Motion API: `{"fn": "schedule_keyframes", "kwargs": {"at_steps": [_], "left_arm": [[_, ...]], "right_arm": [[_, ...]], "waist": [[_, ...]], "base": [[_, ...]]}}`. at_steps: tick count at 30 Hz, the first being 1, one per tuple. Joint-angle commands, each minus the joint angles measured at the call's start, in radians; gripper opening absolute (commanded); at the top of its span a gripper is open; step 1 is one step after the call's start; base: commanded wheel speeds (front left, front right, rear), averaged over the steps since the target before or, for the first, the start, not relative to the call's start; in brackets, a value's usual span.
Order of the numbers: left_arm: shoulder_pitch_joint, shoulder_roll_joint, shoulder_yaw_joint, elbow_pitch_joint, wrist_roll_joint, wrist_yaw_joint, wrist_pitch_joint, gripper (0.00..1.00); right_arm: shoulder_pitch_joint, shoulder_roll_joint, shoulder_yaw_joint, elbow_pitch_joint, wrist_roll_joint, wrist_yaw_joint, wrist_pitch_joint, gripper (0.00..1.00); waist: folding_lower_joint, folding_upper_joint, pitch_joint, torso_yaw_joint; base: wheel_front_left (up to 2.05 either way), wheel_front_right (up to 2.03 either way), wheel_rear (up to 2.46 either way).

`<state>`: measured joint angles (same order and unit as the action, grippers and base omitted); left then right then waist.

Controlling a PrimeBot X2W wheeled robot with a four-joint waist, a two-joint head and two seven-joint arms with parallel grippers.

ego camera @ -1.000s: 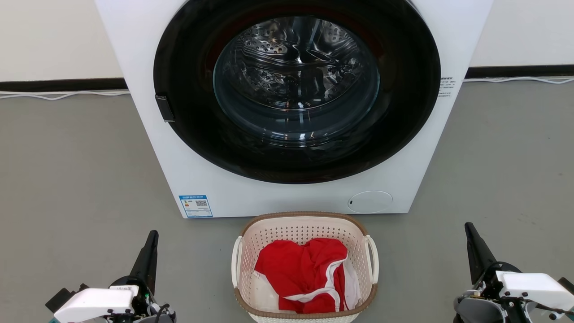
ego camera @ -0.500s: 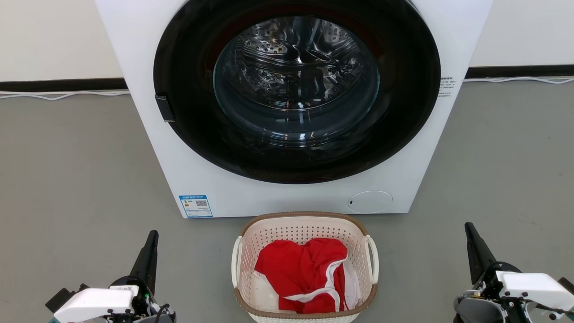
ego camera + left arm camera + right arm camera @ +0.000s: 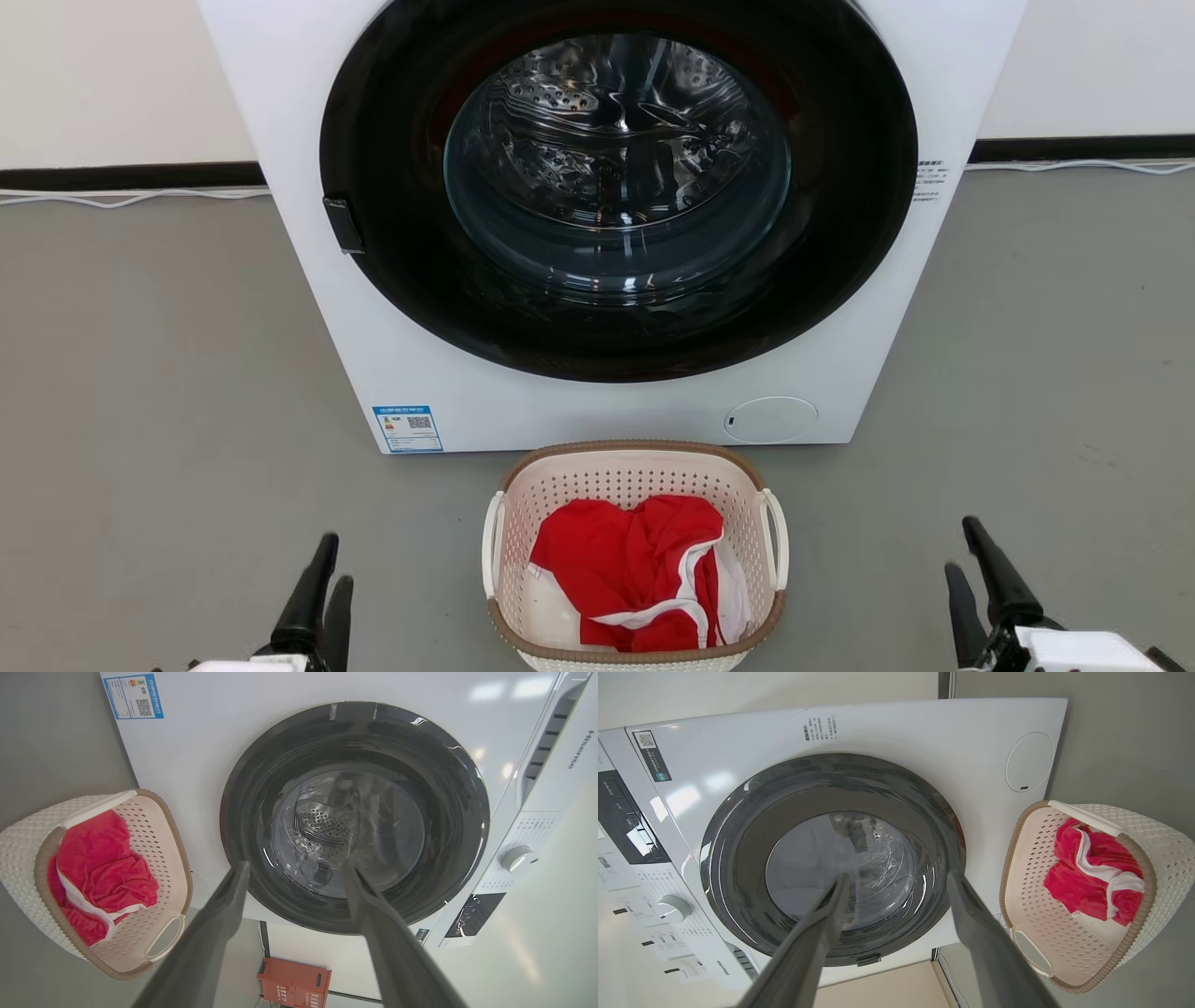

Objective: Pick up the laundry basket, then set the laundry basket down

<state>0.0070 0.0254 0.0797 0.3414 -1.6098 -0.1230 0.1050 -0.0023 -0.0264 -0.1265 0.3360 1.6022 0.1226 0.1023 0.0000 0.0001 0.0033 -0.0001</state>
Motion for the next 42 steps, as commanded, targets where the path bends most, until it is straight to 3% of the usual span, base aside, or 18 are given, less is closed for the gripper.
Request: {"fn": "schedule_keyframes", "kwargs": {"at_steps": [1, 6, 10, 16, 32, 42], "left_arm": [[-0.024, 0.004, -0.003, -0.024, 0.0, 0.0, -0.007, 1.0], [-0.02, 0.005, -0.01, -0.033, 0.002, -0.001, -0.021, 1.0], [-0.016, 0.006, -0.017, -0.041, 0.01, -0.001, -0.036, 1.0], [-0.012, 0.007, -0.023, -0.046, 0.041, -0.001, -0.053, 1.0], [-0.011, 0.009, -0.039, -0.079, 0.276, 0.022, -0.1, 1.0], [-0.006, 0.011, -0.053, -0.087, 0.45, 0.045, -0.13, 1.0]], "right_arm": [[-0.025, -0.006, 0.004, -0.026, 0.002, 0.001, -0.005, 1.0], [-0.02, -0.006, 0.018, -0.042, 0.002, 0.001, -0.019, 1.0], [-0.015, -0.007, 0.035, -0.057, -0.01, 0.001, -0.034, 1.0], [-0.013, -0.013, 0.052, -0.068, -0.051, 0.002, -0.053, 1.0], [-0.009, -0.014, 0.076, -0.109, -0.427, 0.002, -0.1, 1.0], [-0.002, -0.013, 0.093, -0.124, -0.597, 0.003, -0.129, 1.0]], "waist": [[0.0001, -0.0001, 0.0, 0.0], [0.0022, -0.0001, -0.002, 0.0], [0.0001, -0.0001, 0.0, 0.0], [0.0, -0.0001, 0.0, 0.0], [0.0, -0.0001, -0.001, 0.002], [0.0, -0.0001, -0.003, -0.001]], "base": [[0.0, 0.0, 0.0], [0.0, 0.0, 0.0], [0.0, 0.0, 0.0], [0.0, 0.0, 0.0], [0.0, 0.0, 0.0], [0.0, 0.0, 0.0]]}}
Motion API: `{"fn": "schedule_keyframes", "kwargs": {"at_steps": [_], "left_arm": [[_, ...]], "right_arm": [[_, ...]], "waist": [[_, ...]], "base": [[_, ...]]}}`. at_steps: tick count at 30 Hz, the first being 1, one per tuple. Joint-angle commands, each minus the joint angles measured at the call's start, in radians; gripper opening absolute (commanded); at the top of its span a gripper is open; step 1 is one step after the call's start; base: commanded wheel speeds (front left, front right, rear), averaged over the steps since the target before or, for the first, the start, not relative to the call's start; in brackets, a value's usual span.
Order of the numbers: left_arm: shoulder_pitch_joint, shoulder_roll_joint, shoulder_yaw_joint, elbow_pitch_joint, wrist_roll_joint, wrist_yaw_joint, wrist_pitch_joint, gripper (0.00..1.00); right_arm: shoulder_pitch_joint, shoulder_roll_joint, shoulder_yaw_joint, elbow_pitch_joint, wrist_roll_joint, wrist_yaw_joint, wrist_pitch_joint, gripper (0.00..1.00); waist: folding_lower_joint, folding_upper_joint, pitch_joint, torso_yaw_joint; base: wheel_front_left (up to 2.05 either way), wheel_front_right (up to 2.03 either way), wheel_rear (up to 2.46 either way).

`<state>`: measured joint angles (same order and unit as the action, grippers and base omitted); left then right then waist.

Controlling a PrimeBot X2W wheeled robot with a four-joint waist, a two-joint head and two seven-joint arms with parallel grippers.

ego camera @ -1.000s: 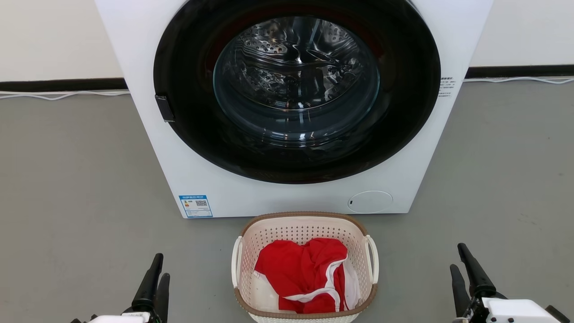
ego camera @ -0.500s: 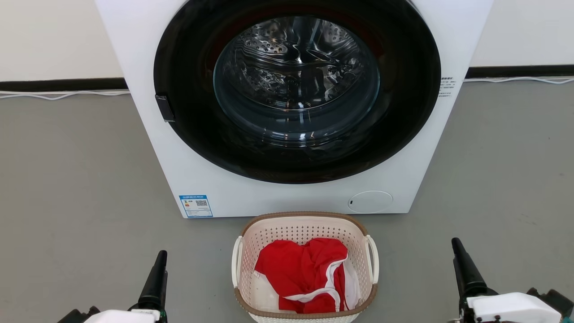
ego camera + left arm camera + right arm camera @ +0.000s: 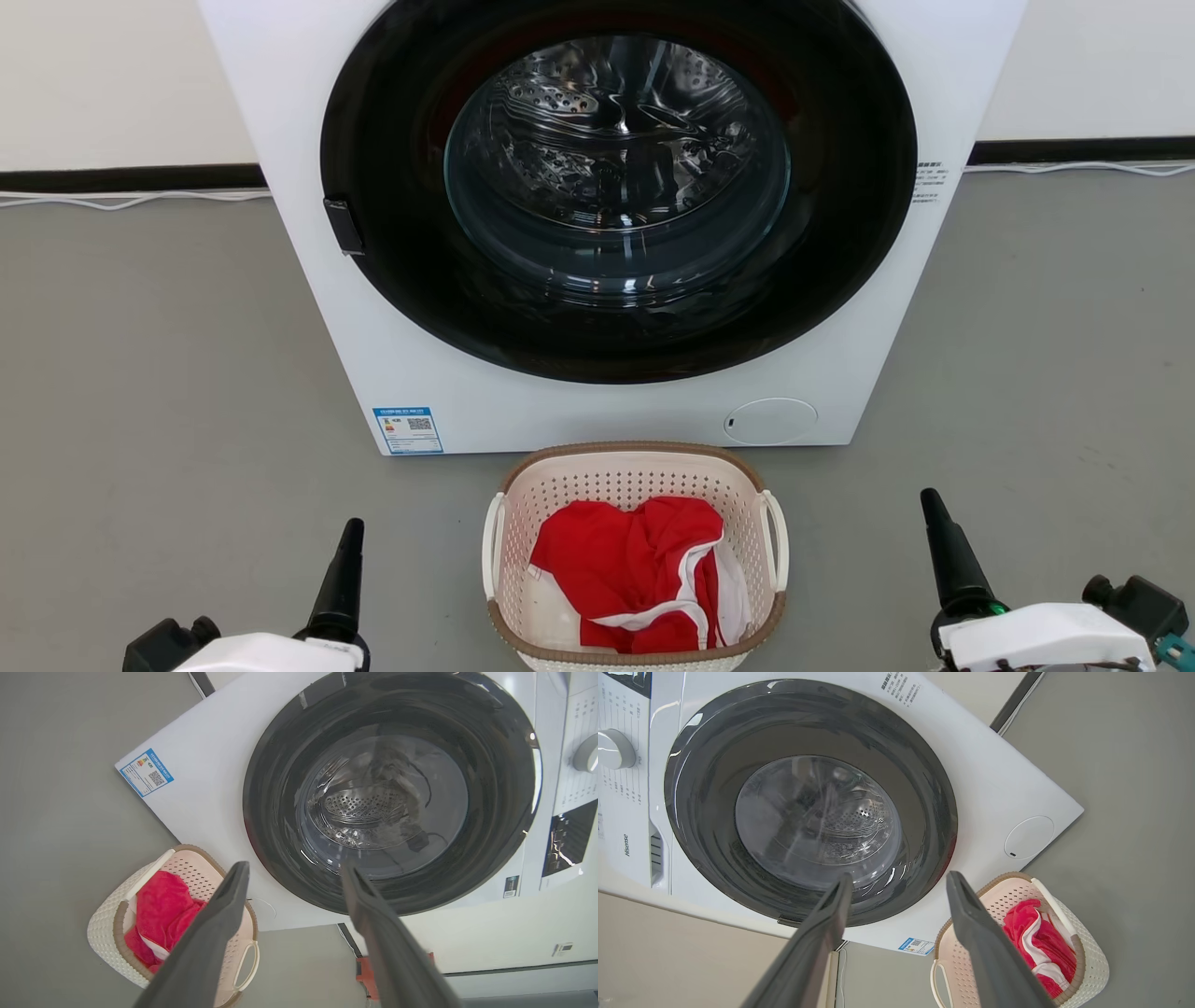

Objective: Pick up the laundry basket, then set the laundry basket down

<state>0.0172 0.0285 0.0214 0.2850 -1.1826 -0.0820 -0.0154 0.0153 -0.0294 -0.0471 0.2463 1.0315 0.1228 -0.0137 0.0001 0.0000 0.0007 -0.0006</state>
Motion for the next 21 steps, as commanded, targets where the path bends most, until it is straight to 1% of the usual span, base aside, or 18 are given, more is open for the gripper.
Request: {"fn": "schedule_keyframes", "kwargs": {"at_steps": [1, 8, 21], "left_arm": [[-0.017, 0.008, 0.005, -0.031, 0.023, 0.004, -0.009, 1.0], [-0.012, 0.009, -0.002, -0.037, 0.128, 0.014, -0.03, 1.0], [-0.004, 0.011, -0.013, -0.048, 0.279, 0.023, -0.068, 1.0]], "right_arm": [[-0.019, -0.01, 0.013, -0.034, -0.027, 0.003, -0.013, 1.0], [-0.018, -0.01, 0.024, -0.039, -0.128, 0.003, -0.033, 1.0], [-0.017, -0.012, 0.045, -0.038, -0.304, 0.004, -0.071, 1.0]], "waist": [[-0.0001, 0.0, 0.0, 0.0], [-0.0001, 0.0, -0.002, -0.001], [-0.0001, 0.0, -0.005, 0.003]], "base": [[0.0, 0.0, 0.0], [0.0, 0.0, 0.0], [0.0, 0.0, 0.0]]}}
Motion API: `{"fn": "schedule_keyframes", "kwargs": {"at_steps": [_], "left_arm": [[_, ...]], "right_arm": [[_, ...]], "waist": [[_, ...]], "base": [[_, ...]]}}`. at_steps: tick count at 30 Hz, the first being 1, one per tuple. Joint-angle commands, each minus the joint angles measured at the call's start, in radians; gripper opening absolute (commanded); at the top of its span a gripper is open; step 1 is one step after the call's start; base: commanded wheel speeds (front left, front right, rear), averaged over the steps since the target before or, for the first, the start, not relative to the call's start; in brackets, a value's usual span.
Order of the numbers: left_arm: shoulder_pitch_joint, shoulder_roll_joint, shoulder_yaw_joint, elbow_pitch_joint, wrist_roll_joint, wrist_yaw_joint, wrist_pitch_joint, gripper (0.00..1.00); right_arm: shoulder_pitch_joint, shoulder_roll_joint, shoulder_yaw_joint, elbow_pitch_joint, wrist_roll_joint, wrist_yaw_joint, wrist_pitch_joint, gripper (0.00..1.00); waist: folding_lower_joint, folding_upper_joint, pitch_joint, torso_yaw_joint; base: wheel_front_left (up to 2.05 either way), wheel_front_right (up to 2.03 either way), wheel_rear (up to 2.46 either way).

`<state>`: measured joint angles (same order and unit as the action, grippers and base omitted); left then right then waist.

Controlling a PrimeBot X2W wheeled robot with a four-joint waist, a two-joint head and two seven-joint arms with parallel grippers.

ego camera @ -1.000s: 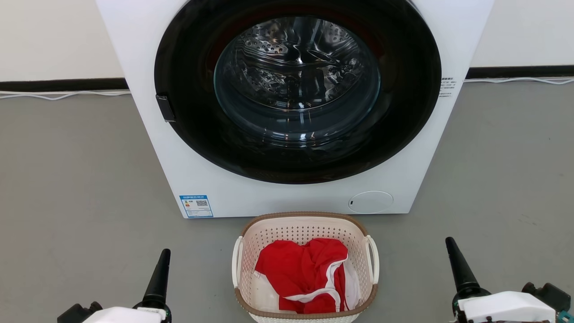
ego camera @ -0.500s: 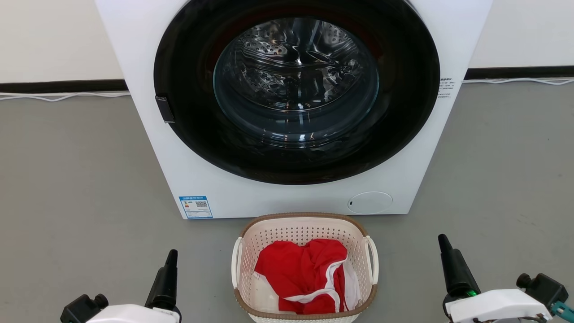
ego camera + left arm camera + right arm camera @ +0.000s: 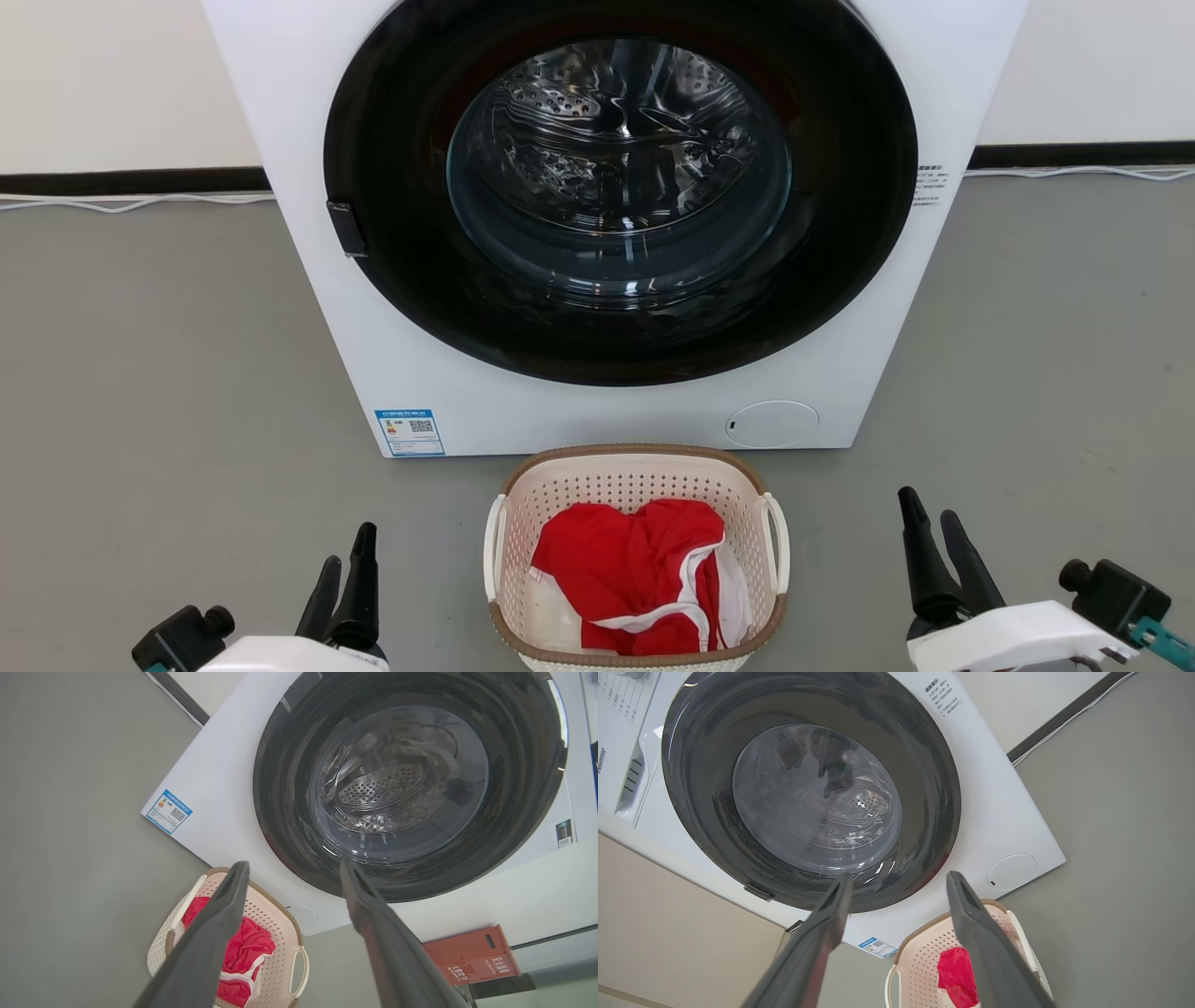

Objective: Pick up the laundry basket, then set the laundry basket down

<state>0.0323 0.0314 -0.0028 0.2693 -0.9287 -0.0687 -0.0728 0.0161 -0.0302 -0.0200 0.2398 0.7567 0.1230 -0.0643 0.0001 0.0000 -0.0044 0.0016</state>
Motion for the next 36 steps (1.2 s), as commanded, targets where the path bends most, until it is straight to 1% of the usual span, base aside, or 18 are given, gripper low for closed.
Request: {"fn": "schedule_keyframes", "kwargs": {"at_steps": [1, 21, 36], "left_arm": [[-0.018, 0.009, 0.01, -0.033, 0.037, 0.011, -0.014, 1.0], [-0.006, 0.012, 0.001, -0.063, 0.285, 0.016, -0.072, 1.0], [0.001, 0.014, -0.007, -0.077, 0.455, 0.018, -0.113, 1.0]], "right_arm": [[-0.017, -0.011, 0.02, -0.032, -0.043, 0.004, -0.023, 1.0], [-0.01, -0.014, 0.045, -0.04, -0.298, 0.005, -0.082, 1.0], [-0.01, -0.016, 0.04, -0.046, -0.45, 0.006, -0.122, 1.0]], "waist": [[-0.0001, 0.0, 0.0, 0.0], [-0.0001, 0.0, -0.002, -0.005], [-0.0001, 0.0, -0.004, -0.011]], "base": [[0.0, 0.0, 0.0], [0.0, 0.0, 0.0], [0.0, 0.0, 0.0]]}}
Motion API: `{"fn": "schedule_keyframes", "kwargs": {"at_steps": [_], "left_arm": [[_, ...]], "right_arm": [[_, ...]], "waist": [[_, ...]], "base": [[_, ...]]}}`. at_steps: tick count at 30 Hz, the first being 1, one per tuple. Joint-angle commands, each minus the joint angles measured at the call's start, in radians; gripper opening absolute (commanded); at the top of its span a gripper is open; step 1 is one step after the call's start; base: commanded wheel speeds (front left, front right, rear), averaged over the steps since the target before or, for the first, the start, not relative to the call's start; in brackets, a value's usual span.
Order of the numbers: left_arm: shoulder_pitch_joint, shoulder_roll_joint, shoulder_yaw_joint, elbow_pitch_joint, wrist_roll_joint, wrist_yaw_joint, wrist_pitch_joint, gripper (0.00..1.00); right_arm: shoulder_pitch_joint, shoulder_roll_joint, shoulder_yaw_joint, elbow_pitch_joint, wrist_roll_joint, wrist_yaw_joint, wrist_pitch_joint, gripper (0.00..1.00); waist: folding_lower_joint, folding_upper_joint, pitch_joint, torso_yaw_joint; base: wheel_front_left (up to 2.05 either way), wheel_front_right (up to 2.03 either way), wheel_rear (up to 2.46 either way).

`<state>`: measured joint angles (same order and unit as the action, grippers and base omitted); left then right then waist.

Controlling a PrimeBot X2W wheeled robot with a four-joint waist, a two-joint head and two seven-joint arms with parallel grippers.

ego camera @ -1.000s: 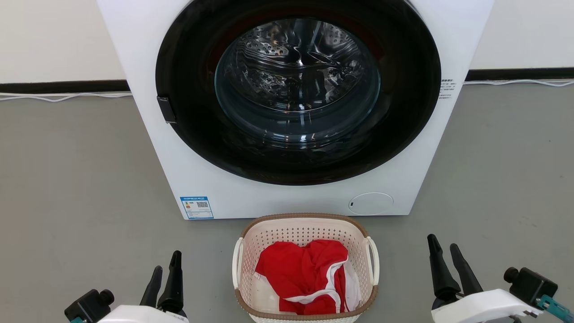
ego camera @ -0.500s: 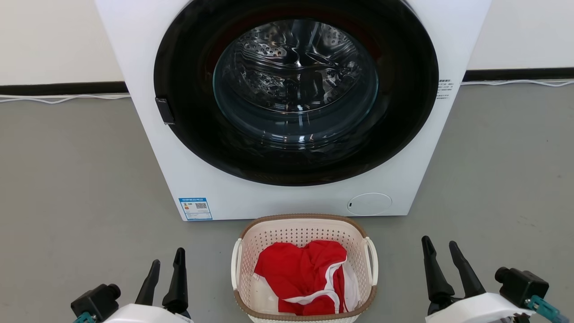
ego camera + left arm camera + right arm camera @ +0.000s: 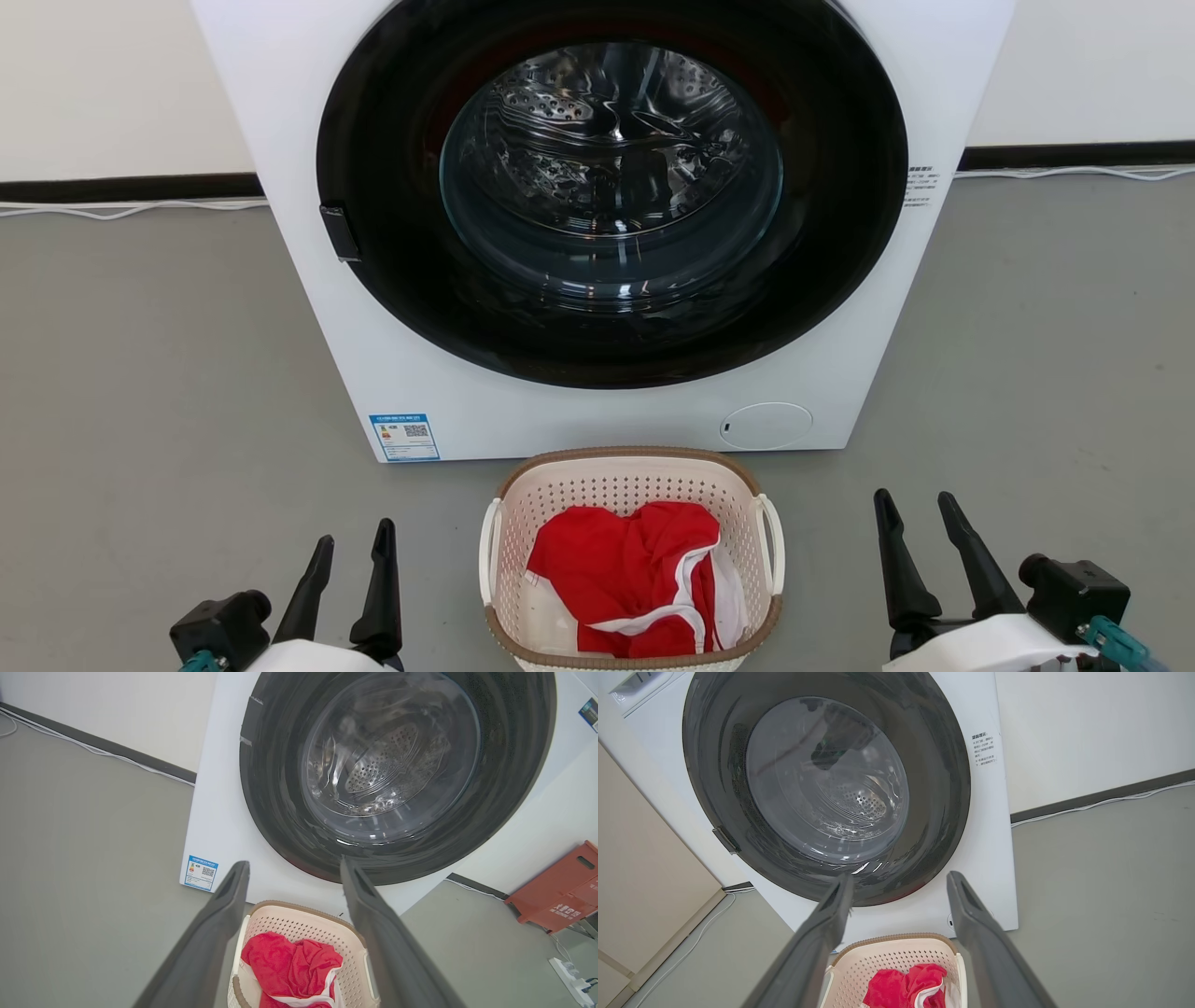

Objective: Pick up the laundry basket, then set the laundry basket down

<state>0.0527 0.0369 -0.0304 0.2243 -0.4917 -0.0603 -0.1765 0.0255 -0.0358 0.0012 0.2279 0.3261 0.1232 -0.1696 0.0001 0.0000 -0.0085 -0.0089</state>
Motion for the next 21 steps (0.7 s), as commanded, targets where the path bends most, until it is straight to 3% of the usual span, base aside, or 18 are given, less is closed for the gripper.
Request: {"fn": "schedule_keyframes", "kwargs": {"at_steps": [1, 21], "left_arm": [[-0.018, 0.009, 0.02, -0.033, 0.03, 0.01, -0.013, 1.0], [-0.008, 0.013, 0.015, -0.055, 0.242, 0.021, -0.074, 1.0]], "right_arm": [[-0.018, -0.011, 0.019, -0.033, -0.029, 0.006, -0.02, 1.0], [-0.01, -0.014, 0.033, -0.023, -0.233, 0.007, -0.081, 1.0]], "waist": [[0.0, 0.0, -0.001, 0.0], [0.0, 0.0, 0.002, -0.012]], "base": [[0.0, 0.0, 0.0], [0.0, 0.0, 0.0]]}}
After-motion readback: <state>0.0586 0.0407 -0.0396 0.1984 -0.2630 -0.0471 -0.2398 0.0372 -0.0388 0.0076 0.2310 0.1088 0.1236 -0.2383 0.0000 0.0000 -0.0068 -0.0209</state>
